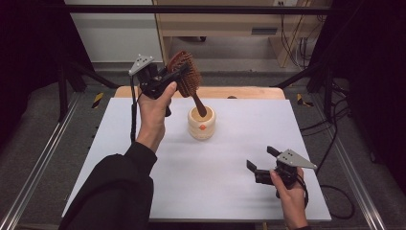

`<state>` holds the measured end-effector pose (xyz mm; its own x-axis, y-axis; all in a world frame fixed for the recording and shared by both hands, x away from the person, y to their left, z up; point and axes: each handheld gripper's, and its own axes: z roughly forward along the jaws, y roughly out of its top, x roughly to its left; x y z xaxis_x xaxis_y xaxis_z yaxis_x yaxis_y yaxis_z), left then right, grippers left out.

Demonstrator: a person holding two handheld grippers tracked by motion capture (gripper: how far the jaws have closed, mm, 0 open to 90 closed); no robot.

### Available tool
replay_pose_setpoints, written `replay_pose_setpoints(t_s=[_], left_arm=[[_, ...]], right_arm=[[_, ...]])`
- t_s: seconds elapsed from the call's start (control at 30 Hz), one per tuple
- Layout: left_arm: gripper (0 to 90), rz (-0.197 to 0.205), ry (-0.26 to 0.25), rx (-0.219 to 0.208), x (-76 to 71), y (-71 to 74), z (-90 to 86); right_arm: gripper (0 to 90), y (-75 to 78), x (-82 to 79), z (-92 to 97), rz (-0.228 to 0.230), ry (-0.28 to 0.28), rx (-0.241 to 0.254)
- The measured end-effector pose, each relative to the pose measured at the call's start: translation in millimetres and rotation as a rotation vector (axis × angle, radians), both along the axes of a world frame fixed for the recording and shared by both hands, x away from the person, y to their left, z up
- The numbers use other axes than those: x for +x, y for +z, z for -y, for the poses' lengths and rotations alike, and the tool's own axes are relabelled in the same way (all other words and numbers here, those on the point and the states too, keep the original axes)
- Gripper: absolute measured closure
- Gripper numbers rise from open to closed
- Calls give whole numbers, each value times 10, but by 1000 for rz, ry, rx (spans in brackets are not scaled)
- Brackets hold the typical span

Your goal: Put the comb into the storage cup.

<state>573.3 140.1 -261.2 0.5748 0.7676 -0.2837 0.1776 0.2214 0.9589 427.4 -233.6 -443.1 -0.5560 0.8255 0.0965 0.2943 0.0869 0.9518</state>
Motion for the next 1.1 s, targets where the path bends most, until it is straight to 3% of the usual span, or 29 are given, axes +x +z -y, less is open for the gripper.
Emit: replay_pose_setpoints(t_s=[1.1], left_arm=[[521,-18,7,28,56,-142,56]], right_arm=[[48,-3,1,3,0,0,-2]])
